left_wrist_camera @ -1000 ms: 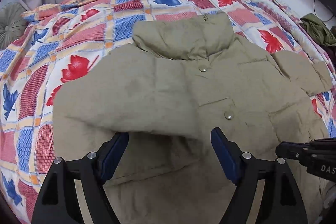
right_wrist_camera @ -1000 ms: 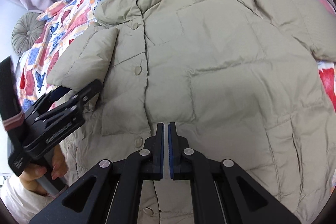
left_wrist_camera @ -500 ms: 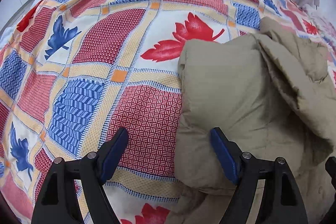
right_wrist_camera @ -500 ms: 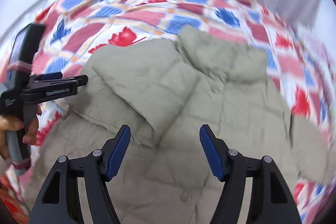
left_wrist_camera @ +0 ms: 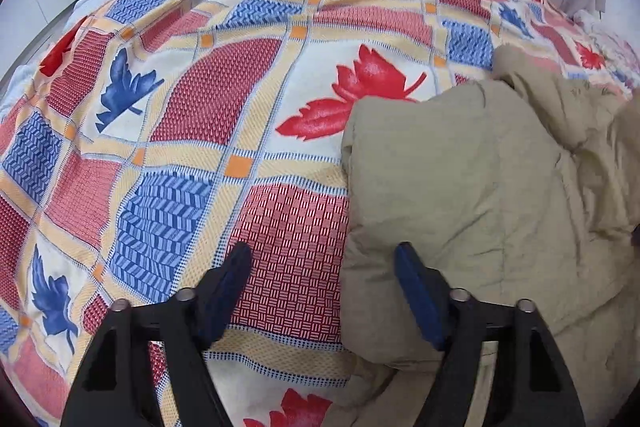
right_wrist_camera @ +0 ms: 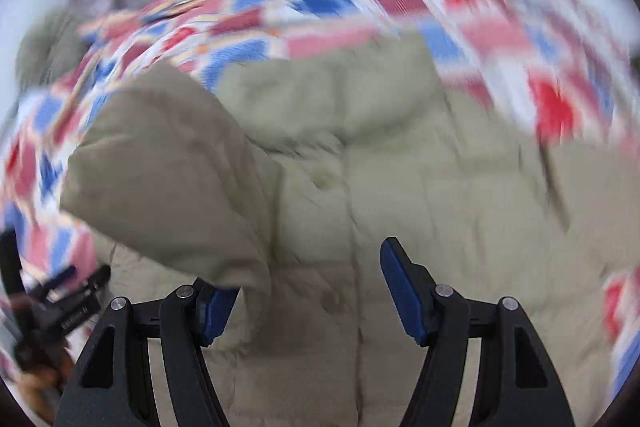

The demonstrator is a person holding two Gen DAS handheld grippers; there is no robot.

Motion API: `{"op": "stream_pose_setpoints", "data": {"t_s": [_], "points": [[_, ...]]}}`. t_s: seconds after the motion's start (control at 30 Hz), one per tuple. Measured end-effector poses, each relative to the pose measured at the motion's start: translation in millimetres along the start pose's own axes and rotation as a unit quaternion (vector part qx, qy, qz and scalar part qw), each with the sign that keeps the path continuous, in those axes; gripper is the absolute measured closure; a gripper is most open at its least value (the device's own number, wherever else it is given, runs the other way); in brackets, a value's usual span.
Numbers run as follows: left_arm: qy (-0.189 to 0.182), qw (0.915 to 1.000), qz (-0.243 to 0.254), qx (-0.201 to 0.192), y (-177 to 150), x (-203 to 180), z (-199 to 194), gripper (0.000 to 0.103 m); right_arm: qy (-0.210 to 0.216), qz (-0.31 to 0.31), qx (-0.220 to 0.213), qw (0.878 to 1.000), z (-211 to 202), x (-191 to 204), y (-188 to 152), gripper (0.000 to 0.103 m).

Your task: Fold large clothes

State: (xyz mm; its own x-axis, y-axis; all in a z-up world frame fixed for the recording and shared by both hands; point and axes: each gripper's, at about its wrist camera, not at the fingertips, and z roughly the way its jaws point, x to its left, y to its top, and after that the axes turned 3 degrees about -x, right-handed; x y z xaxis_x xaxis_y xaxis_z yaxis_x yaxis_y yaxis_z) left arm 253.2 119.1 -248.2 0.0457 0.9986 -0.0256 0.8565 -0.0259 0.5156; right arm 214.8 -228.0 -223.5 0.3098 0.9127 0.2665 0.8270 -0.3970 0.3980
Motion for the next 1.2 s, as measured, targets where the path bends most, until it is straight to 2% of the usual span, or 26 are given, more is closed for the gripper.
{"op": "stream_pose_setpoints", "data": {"t_s": [0.03, 0.1, 0.13, 0.17, 0.2, 0.23, 0.3, 0.4, 0.57, 0.7, 0.8, 0.97, 1.2], "points": [[-0.009, 1.0000, -0.001, -0.002, 5, -1, -4, 0.052, 0.018, 0.038, 0.014, 0.999, 4, -17, -1, 0.031], [-0.021, 0.9997, 0.000, -0.012, 17, -4, -8, 0.052, 0.049, 0.098, 0.029, 0.994, 11, -42, -4, 0.032], [-0.022, 0.9995, 0.008, -0.020, 22, -7, -9, 0.052, 0.061, 0.117, 0.034, 0.991, 13, -50, -5, 0.037], [-0.025, 0.9994, 0.012, -0.022, 26, -12, -8, 0.052, 0.070, 0.136, 0.039, 0.987, 17, -58, -5, 0.061], [-0.028, 0.9993, 0.016, -0.020, 28, -19, -6, 0.052, 0.074, 0.147, 0.044, 0.985, 20, -61, -5, 0.091], [-0.031, 0.9991, 0.023, -0.016, 29, -26, -2, 0.052, 0.083, 0.158, 0.046, 0.983, 22, -65, -5, 0.093], [-0.020, 0.9988, 0.045, 0.002, 23, -41, 11, 0.052, 0.089, 0.159, 0.043, 0.982, 22, -66, -6, 0.094], [-0.007, 0.9983, 0.053, 0.023, 10, -52, 31, 0.052, 0.067, 0.145, 0.044, 0.986, 25, -71, -9, 0.094], [0.000, 0.9983, 0.053, 0.026, 4, -57, 37, 0.052, 0.066, 0.144, 0.046, 0.986, 27, -89, -13, 0.094], [0.007, 0.9980, 0.056, 0.028, 6, -57, 33, 0.052, 0.015, 0.108, 0.025, 0.994, 6, -96, -13, 0.086], [0.014, 0.9983, 0.049, 0.028, 10, -56, 23, 0.052, -0.051, 0.096, 0.003, 0.994, -13, -107, -9, 0.086], [0.007, 0.9977, 0.065, 0.019, 10, -65, -5, 0.052, -0.044, 0.091, 0.012, 0.995, -33, -123, -12, 0.082], [-0.028, 0.9965, 0.067, 0.043, -11, -97, -35, 0.052, -0.011, 0.105, 0.044, 0.993, -43, -130, -31, 0.082]]}}
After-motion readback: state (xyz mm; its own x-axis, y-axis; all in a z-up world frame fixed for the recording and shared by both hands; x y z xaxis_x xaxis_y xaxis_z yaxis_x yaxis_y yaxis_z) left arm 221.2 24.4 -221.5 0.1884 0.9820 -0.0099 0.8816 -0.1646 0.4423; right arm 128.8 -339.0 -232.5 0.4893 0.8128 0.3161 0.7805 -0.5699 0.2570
